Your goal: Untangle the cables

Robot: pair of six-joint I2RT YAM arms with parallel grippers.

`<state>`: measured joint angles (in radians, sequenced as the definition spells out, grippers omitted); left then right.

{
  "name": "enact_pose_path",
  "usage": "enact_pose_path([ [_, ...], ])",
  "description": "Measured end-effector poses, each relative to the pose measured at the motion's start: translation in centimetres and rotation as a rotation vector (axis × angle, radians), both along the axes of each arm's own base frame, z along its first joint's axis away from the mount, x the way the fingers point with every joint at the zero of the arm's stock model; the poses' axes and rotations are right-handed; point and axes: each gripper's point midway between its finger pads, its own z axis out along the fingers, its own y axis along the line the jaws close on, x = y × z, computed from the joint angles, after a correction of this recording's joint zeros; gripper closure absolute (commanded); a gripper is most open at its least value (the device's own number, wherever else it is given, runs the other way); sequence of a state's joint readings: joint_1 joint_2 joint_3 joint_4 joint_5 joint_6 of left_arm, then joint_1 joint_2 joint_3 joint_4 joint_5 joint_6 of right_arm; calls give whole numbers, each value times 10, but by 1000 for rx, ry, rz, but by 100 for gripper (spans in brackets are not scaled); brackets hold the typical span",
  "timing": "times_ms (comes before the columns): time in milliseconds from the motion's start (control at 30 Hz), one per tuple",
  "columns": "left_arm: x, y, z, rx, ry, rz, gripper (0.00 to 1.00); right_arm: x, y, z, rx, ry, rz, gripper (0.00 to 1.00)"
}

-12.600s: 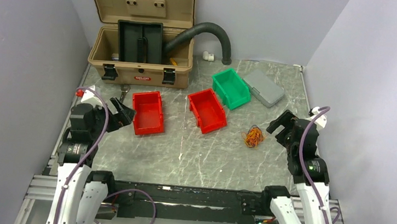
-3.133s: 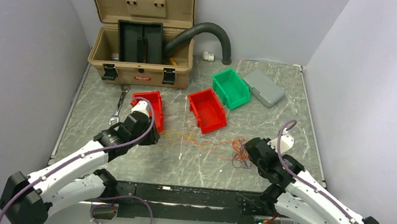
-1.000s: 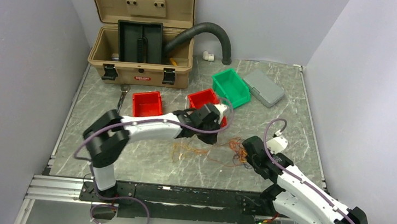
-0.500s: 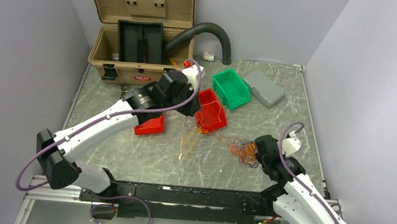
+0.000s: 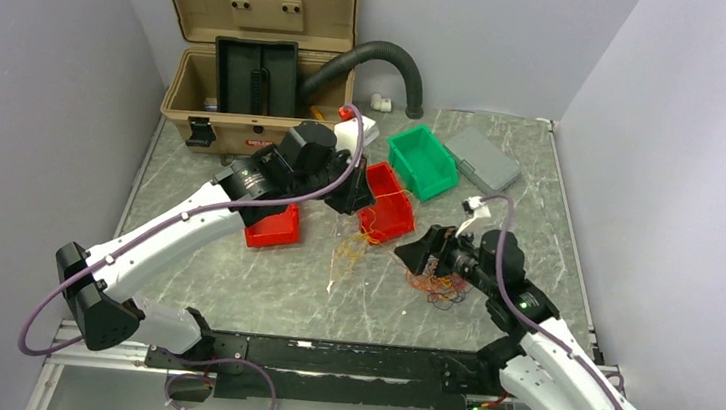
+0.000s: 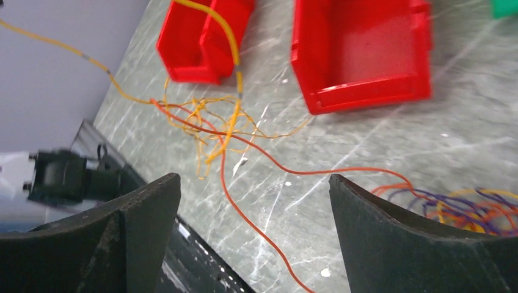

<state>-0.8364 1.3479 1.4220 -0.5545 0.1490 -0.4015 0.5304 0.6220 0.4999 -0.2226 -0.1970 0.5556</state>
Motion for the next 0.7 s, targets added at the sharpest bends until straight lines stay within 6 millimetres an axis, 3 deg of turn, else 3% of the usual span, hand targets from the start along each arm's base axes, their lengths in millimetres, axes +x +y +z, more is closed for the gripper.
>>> enact_pose_path([
  [167, -4, -1, 0, -1, 13, -15, 100, -5, 33, -8, -13, -36, 184, 8],
  [233, -4, -1, 2, -4, 13, -17, 100, -7, 46, -15, -39, -47, 234, 14],
  [300, -5, -1, 6, -9, 9, -18, 100, -7, 54, -26, -73, -40, 254, 37],
  [367, -5, 0, 13, -12, 5, -15, 100, -2, 56, -37, -111, -25, 227, 78],
  [400, -4, 1, 15, -13, 2, -9, 100, 3, 53, -43, -128, -16, 193, 95],
  [433, -2, 4, 18, -11, 1, 8, 100, 9, 49, -46, -143, -12, 152, 100],
  [567, 14, 31, 29, -6, -9, 136, 100, 29, 10, -62, -175, 63, -154, 100],
  [700, 40, 100, 45, -26, -47, 399, 100, 29, -55, -82, -198, 192, -531, 100],
])
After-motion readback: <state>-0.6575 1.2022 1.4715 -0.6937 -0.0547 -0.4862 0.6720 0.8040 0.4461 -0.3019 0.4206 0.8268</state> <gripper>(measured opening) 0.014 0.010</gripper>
